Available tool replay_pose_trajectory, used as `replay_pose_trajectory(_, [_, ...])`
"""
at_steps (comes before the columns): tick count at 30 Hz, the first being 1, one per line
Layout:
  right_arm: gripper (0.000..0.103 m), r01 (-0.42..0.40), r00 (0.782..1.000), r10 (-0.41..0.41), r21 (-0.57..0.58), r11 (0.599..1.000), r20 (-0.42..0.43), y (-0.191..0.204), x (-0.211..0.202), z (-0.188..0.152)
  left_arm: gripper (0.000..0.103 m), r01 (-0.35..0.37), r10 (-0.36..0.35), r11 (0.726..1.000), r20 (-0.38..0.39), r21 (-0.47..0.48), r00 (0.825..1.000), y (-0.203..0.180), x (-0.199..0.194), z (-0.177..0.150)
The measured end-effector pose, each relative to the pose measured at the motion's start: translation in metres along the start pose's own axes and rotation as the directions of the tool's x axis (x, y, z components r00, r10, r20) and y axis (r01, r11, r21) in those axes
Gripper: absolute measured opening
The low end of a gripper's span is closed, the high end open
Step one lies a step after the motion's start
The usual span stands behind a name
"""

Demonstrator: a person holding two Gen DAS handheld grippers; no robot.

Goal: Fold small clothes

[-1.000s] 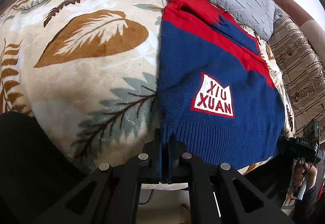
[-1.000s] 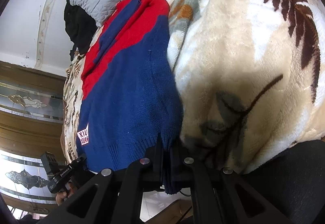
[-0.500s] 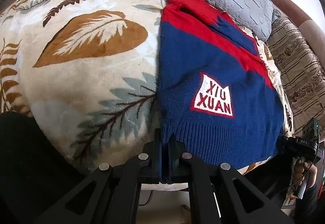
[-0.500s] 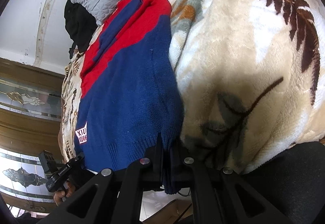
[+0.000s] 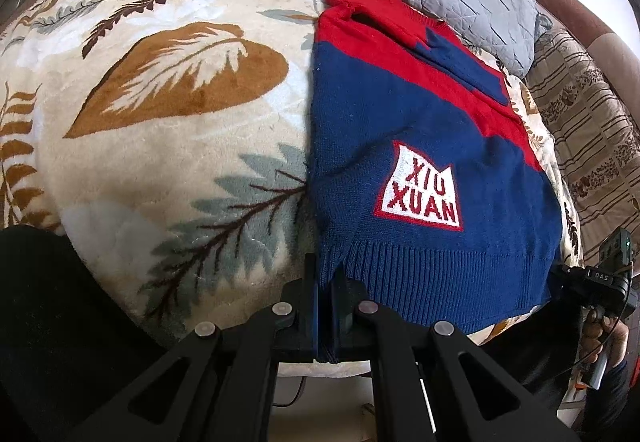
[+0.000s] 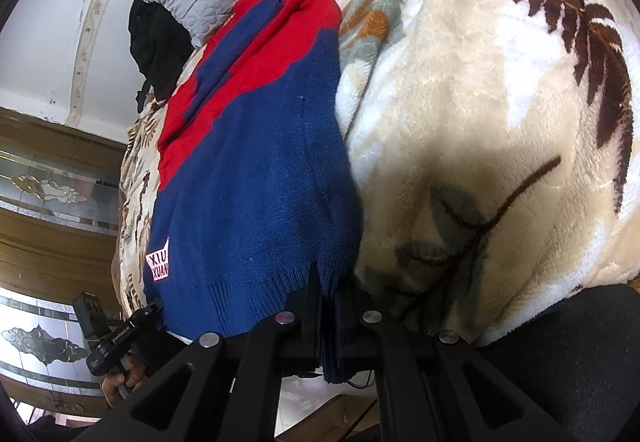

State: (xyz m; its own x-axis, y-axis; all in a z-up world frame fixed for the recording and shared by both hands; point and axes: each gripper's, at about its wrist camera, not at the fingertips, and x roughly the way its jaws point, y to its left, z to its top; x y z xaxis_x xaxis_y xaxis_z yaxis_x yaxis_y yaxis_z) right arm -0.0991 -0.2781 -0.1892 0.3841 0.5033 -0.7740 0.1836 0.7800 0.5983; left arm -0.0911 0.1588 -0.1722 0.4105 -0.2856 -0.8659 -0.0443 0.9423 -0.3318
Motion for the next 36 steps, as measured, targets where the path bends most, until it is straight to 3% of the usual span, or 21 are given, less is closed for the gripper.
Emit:
replay_pose_trajectory(7, [0.005,0.023,1.0,-0.024,-0.031,0.999,-0.009,0.006,-0.003,0.001,0.005,0.012,-0.012,1.0,0.01,0.007,1.0,-0.002,-0.007,0.004])
replay_pose_trajectory(10, [0.005,-0.004,1.0,0.004,-0.012,1.0,0.009,0.005,-0.012,0.003,0.004,0.05,-0.049,0.999,0.075,-0.01,0.996,-0.004,-0.03,0.01])
replay_pose_trajectory(12, [0.005,-0.034,0.999,0.034,-0.015,0.999,0.028,0.01,-0.022,0.005,0.004,0.104,-0.104,0.995,0.166,0.007,0.981,-0.012,-0.055,0.019])
replay_pose_trajectory(14, [0.005,-0.08,0.995,0.081,-0.027,0.996,0.049,0.019,-0.031,0.009,0.005,0.081,-0.087,0.996,0.194,0.042,0.977,-0.02,-0.059,0.024])
replay_pose_trajectory(16, [0.005,-0.068,0.997,0.07,-0.042,0.997,0.044,0.02,-0.027,0.012,0.005,0.042,-0.048,0.998,0.124,0.052,0.991,-0.02,-0.037,0.026])
replay_pose_trajectory(18, [0.005,-0.026,1.0,0.026,-0.009,1.0,-0.004,0.007,-0.008,0.013,0.004,0.006,-0.006,1.0,-0.006,-0.005,1.0,-0.007,-0.004,0.024])
replay_pose_trajectory(19, [0.006,-0.021,0.999,0.022,0.02,1.0,-0.032,-0.001,0.001,0.012,0.004,0.001,-0.002,1.0,-0.022,-0.016,1.0,-0.004,-0.001,0.023])
replay_pose_trajectory(22, [0.005,-0.055,0.998,0.056,0.016,0.998,-0.028,0.002,-0.004,0.015,0.004,0.028,-0.029,0.999,0.045,0.031,0.999,-0.015,-0.021,0.035])
replay_pose_trajectory(25, [0.005,-0.122,0.992,0.122,-0.015,0.992,-0.017,0.019,-0.014,0.038,0.004,0.107,-0.115,0.992,0.111,0.068,0.987,-0.032,-0.04,0.076])
replay_pose_trajectory(27, [0.005,-0.216,0.976,0.217,-0.044,0.975,0.021,0.039,-0.024,0.075,0.005,0.152,-0.174,0.98,0.183,0.13,0.968,-0.047,-0.05,0.124])
replay_pose_trajectory(30, [0.005,-0.298,0.939,0.313,-0.117,0.947,0.143,0.069,-0.04,0.149,0.005,0.146,-0.193,0.976,0.323,0.163,0.926,-0.068,-0.05,0.207])
replay_pose_trajectory(32, [0.005,-0.324,0.902,0.345,-0.121,0.938,0.261,0.078,-0.045,0.202,0.008,0.102,-0.148,0.986,0.413,0.131,0.899,-0.072,-0.037,0.254])
replay_pose_trajectory(33, [0.008,-0.322,0.884,0.337,-0.102,0.941,0.325,0.078,-0.044,0.228,0.028,0.077,-0.121,0.99,0.417,0.122,0.901,-0.072,-0.023,0.272])
replay_pose_trajectory(34, [0.01,-0.292,0.88,0.305,-0.092,0.952,0.364,0.078,-0.039,0.248,0.048,0.046,-0.079,0.995,0.386,0.094,0.919,-0.069,-0.004,0.291])
replay_pose_trajectory(35, [0.018,-0.258,0.887,0.273,-0.09,0.962,0.374,0.078,-0.027,0.269,0.082,-0.008,-0.013,0.998,0.318,0.065,0.948,-0.064,0.026,0.309])
replay_pose_trajectory(36, [0.03,-0.218,0.91,0.228,-0.068,0.974,0.348,0.073,-0.008,0.286,0.084,-0.036,0.017,0.998,0.282,0.06,0.959,-0.059,0.045,0.317])
